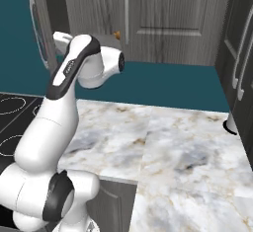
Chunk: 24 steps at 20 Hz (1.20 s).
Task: Open the cabinet, retrieve the rolling pin, and place it next to the meat on the cutting board to prepare for tenderizing.
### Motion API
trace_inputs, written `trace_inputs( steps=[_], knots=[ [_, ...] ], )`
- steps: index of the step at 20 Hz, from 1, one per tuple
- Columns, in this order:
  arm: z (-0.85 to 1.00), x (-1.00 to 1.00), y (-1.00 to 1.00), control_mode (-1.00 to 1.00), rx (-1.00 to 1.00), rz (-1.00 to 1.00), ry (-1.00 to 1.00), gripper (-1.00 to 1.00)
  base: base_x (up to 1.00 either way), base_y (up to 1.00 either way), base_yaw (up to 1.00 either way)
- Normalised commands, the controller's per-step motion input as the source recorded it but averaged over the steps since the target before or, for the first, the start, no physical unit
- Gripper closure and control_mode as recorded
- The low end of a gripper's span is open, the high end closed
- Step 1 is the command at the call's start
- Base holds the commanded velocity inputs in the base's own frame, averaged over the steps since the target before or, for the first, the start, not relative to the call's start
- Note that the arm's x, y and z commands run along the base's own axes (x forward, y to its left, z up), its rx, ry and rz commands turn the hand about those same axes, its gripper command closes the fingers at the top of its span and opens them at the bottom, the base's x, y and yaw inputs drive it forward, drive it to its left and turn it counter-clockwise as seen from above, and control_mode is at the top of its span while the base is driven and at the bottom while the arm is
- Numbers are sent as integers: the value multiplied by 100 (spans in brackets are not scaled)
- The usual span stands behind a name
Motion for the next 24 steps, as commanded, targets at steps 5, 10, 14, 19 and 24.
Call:
trace_inputs(
  steps=[5, 10, 14, 19, 24],
  knots=[
    [-8, -25, 61, -100, 0, 6, 0, -100, 0, 0, 0],
    [-10, 0, 60, -100, 0, 9, 3, -100, 0, 0, 0],
    [-5, 0, 58, -100, 0, 10, 8, -100, 0, 0, 0],
    [-5, 3, 52, -100, 0, 9, 9, -100, 0, 0, 0],
    [-10, 0, 45, -100, -1, 8, 8, -100, 0, 0, 0]
  ],
)
